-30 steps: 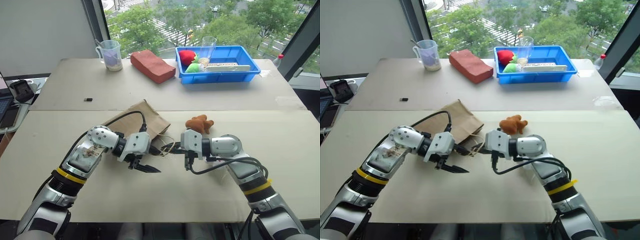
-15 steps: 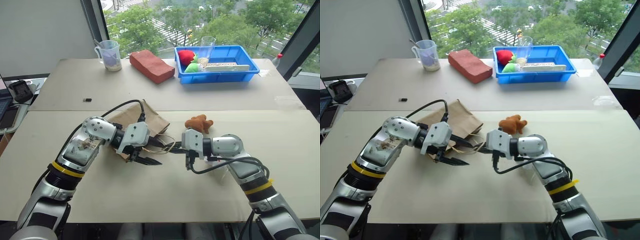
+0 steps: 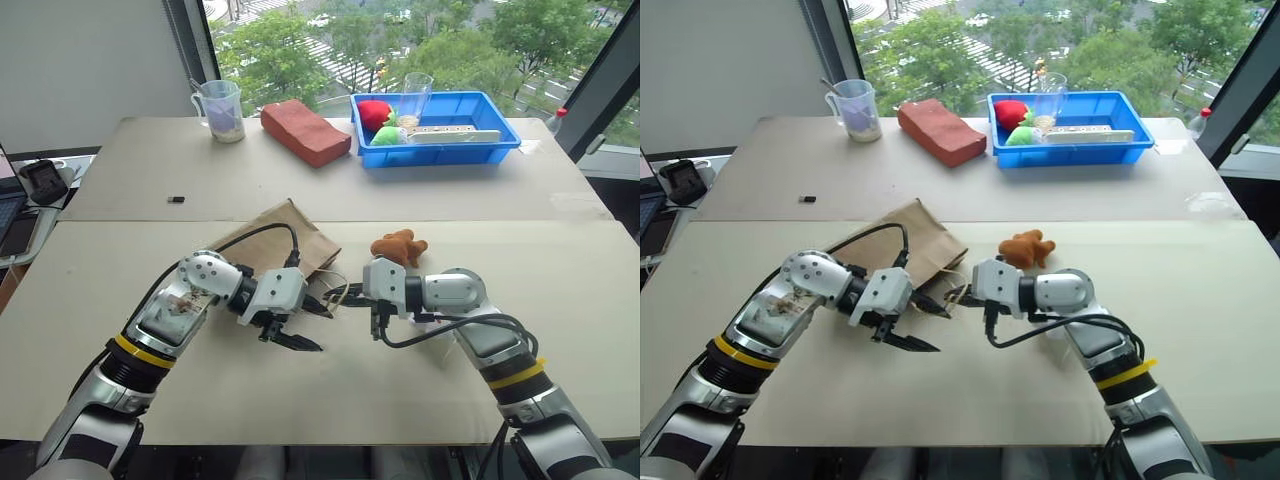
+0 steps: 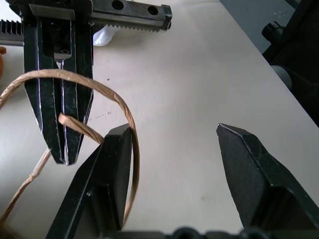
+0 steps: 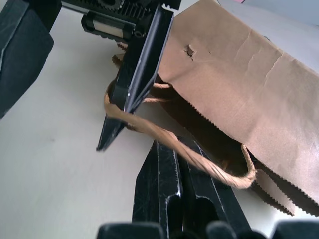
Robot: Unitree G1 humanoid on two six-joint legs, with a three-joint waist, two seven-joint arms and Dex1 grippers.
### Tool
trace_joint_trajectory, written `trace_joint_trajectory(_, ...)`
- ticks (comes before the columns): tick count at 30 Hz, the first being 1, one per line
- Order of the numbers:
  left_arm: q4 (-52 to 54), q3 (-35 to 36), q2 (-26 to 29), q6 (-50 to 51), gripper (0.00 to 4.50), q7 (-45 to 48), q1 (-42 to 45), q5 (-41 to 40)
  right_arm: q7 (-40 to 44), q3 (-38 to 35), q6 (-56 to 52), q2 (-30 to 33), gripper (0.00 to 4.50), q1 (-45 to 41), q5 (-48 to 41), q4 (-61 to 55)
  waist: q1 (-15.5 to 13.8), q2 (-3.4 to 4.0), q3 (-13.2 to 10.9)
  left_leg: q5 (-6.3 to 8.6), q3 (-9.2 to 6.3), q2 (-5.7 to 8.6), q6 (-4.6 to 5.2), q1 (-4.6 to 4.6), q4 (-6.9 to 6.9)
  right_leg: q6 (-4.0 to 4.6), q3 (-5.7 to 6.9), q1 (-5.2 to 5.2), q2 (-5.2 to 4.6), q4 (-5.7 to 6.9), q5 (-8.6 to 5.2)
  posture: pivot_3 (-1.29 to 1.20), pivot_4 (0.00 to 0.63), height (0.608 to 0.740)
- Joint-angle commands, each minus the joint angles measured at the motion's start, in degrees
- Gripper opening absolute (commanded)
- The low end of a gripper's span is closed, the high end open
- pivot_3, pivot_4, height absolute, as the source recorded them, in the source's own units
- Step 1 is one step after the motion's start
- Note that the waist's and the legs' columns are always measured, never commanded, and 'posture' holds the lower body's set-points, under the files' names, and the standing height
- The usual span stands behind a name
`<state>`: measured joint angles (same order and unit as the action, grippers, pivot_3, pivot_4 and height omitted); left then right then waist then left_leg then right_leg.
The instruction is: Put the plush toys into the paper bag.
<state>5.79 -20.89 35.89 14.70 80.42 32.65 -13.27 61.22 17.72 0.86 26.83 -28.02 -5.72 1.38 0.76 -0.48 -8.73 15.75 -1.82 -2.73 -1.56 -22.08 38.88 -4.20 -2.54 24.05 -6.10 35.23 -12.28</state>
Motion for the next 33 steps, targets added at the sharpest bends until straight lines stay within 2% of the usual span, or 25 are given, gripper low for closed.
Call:
trace_joint_trajectory(1,0.3,0.6,-0.9,0.0,2.29,-1.3,2.7,0.4,0.2,-0.3,-0.1,-0.1,0.00,-0.8,-0.6,-1.4,0.0,0.00,0.0,0.00,0.00,0.00,0.00,0.00,0.00,0.00,0.00,0.00,0.00,0.00,0.00,0.00,0.150,0.740)
trace_joint_trajectory(3,0.4,0.7,-0.9,0.4,1.58,-1.4,3.1,0.1,0.3,-0.3,-0.1,-0.1,0.00,-0.7,-0.6,-1.4,0.1,0.00,0.0,0.00,0.00,0.00,0.00,0.01,0.00,0.00,0.00,0.00,0.00,0.00,0.00,0.00,0.150,0.740)
trace_joint_trajectory(6,1.1,1.4,-0.6,1.2,0.11,-1.4,3.3,-0.8,0.2,-0.3,0.0,-0.2,0.00,-0.7,-0.4,-1.2,0.2,0.00,0.0,0.00,0.00,0.00,0.00,0.03,-0.02,0.00,0.00,0.00,0.00,0.01,0.00,0.00,0.150,0.740)
trace_joint_trajectory(10,2.3,4.1,-0.1,4.3,0.05,-1.4,3.9,-4.1,0.0,-0.1,0.6,-0.2,0.00,-0.4,0.0,-0.6,0.2,0.00,0.0,0.00,0.00,0.00,0.00,0.01,-0.01,0.00,0.00,0.01,0.00,0.02,0.00,0.00,0.150,0.740)
trace_joint_trajectory(15,-1.4,11.0,1.3,9.6,0.05,-3.7,9.9,-7.8,-1.6,0.9,2.4,-0.5,0.00,1.0,2.5,2.4,0.0,-0.01,0.0,-0.01,-0.01,0.00,-0.01,0.00,0.03,0.00,0.00,0.00,0.00,0.00,0.00,0.00,0.150,0.740)
trace_joint_trajectory(23,-12.2,18.7,5.3,7.7,0.05,-7.1,18.0,-6.9,-2.2,2.8,2.2,-0.8,0.00,3.2,4.7,2.9,0.5,-0.01,0.0,-0.02,-0.01,0.00,-0.03,0.03,-0.05,0.00,0.01,0.02,0.00,0.03,0.00,0.00,0.150,0.740)
trace_joint_trajectory(27,-15.1,19.6,5.8,5.6,0.05,-7.6,19.9,-6.6,-1.0,3.8,1.5,-0.4,0.00,2.8,4.9,3.0,0.5,-0.01,0.0,-0.02,-0.01,0.00,-0.04,0.01,-0.03,0.00,0.02,0.01,0.00,0.00,0.00,0.00,0.150,0.740)
trace_joint_trajectory(33,-10.5,18.2,4.3,6.1,0.05,-7.1,16.1,-7.7,-1.4,1.6,-5.0,-0.7,0.00,2.2,1.4,-1.5,0.4,-0.01,0.0,-0.03,-0.01,0.00,-0.06,0.02,-0.04,0.00,0.02,0.02,0.00,0.04,0.00,0.00,0.150,0.740)
